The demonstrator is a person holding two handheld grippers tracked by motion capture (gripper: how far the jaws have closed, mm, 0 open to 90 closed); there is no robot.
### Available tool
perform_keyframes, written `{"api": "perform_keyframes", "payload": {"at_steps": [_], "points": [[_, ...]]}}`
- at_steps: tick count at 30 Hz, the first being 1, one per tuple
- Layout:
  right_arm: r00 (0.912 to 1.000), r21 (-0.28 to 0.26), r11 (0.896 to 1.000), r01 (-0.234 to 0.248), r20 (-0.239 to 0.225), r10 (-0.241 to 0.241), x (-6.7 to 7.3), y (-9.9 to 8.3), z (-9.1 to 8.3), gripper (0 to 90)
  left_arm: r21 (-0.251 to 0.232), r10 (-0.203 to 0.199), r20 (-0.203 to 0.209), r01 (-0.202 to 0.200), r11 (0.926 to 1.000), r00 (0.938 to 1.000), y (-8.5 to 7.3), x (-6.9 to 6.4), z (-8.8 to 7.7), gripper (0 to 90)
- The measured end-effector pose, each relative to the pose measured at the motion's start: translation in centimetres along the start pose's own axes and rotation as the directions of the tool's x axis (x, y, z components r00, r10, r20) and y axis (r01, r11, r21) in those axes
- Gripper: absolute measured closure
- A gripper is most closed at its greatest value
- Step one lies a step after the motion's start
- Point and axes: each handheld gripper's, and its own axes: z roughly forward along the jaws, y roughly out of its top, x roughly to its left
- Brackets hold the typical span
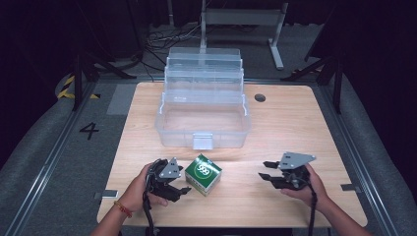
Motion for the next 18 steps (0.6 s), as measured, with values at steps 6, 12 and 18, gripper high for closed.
{"api": "perform_keyframes", "payload": {"at_steps": [6, 12, 18], "points": [[0.9933, 0.005, 0.997, 0.082, -0.083, -0.081, 2.2, 3.1, 4.1, 66.2, 0.018, -0.016, -0.014, 0.017, 0.9997, 0.9998, 0.3, 0.1, 0.4, 29.0], [0.9869, 0.000, 0.995, 0.101, -0.127, -0.100, 3.3, 4.9, 6.3, 72.2, 0.024, 0.006, 0.004, -0.006, 0.9997, 1.0000, 1.0, -0.2, 0.6, 37.7], [0.9878, 0.001, 0.994, 0.107, -0.114, -0.106, 3.4, 5.7, 7.5, 77.5, 0.026, -0.008, 0.008, 0.007, 0.9996, 0.9999, 0.9, -0.2, 0.4, 43.8]]}}
